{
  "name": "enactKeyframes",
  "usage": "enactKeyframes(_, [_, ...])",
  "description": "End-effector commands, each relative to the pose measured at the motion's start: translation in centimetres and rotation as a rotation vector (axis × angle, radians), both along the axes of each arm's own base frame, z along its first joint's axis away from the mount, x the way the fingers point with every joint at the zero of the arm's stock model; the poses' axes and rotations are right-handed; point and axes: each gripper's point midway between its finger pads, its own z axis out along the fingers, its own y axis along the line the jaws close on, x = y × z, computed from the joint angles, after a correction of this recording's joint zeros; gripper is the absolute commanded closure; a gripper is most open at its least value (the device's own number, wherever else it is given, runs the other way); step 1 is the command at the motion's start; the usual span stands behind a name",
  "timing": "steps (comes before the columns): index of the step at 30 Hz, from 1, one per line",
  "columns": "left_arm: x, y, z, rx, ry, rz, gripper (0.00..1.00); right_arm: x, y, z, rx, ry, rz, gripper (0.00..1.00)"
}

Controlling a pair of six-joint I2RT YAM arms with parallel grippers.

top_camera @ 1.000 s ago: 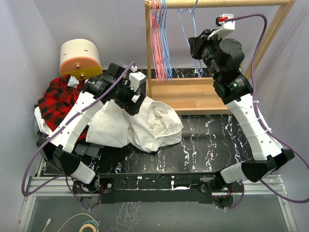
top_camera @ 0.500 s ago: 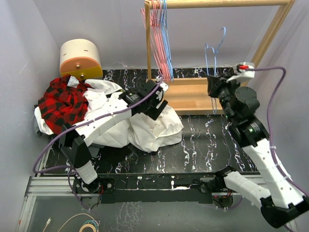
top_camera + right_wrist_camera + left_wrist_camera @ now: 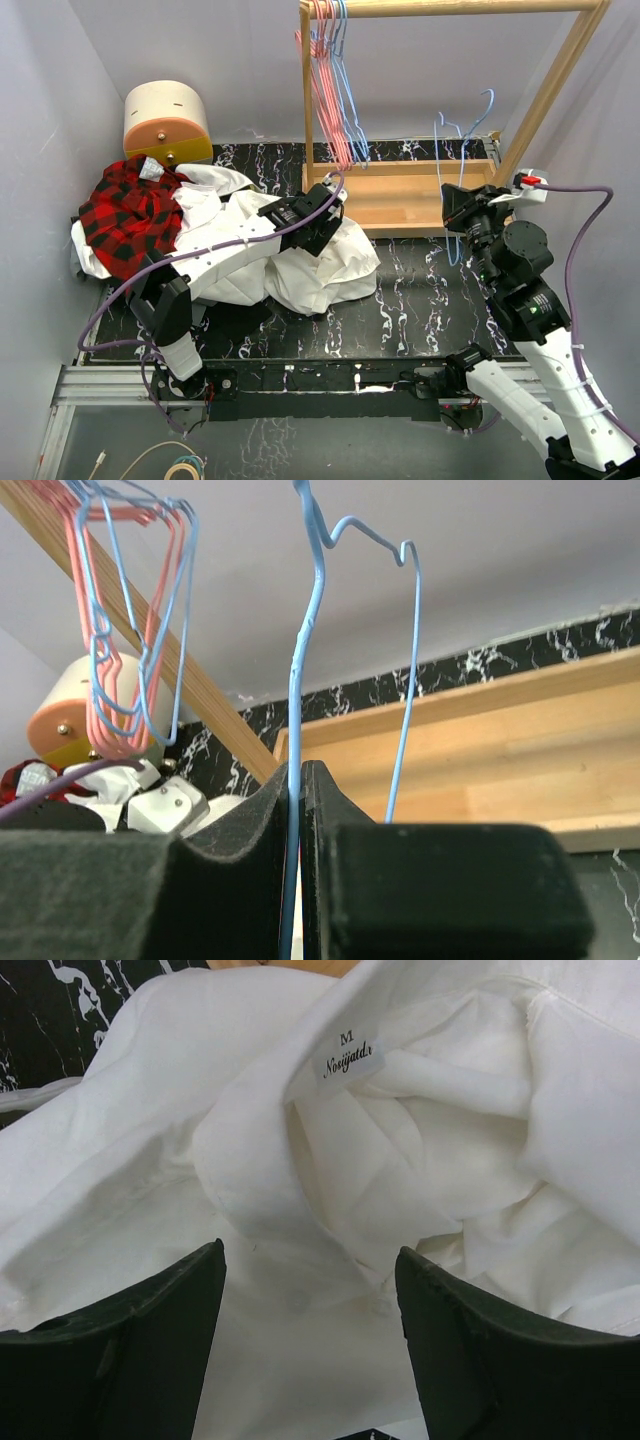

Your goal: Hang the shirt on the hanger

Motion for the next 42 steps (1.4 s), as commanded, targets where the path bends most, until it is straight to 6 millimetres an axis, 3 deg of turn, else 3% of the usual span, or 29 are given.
enactKeyframes(1, [0.0, 0.0, 0.9, -0.018, -0.040, 0.005, 0.38, -1.1, 0.3, -0.4, 0.070, 0.009, 0.034, 0.92])
enactKeyframes(5, [0.3, 0.6, 0.5, 0.016, -0.062, -0.005, 0.58, -2.5, 1.4, -2.5, 0.112, 0.055, 0.113, 0.92])
enactKeyframes(9, [0.9, 1.2, 2.1, 0.052, -0.114, -0.024, 0.99, -4.5, 2.7, -5.5, 0.183, 0.141, 0.207, 0.92])
enactKeyframes(12, [1.1, 2.0, 4.3, 0.060, -0.166, -0.023, 1.00, -6.4, 4.3, -7.2, 0.221, 0.195, 0.323, 0.92])
enactKeyframes(15, [1.3, 2.9, 6.6, 0.045, -0.212, -0.011, 1.00, -8.8, 6.7, -7.3, 0.218, 0.174, 0.508, 0.92])
enactKeyframes(20, [1.9, 4.7, 8.3, -0.004, -0.217, 0.043, 1.00, -10.7, 8.7, -8.7, 0.271, 0.204, 0.657, 0.92])
enactKeyframes(23, [1.9, 5.0, 8.8, -0.024, -0.214, 0.047, 1.00, -10.9, 9.8, -9.6, 0.293, 0.221, 0.724, 0.92])
enactKeyframes(31, [1.2, 3.9, 10.0, -0.084, -0.162, -0.014, 1.00, -10.6, 12.3, -9.4, 0.350, 0.177, 0.877, 0.92])
enactKeyframes(42, [0.2, 2.0, 11.9, -0.155, -0.110, -0.104, 1.00, -8.7, 13.3, -10.3, 0.393, 0.094, 0.911, 0.92])
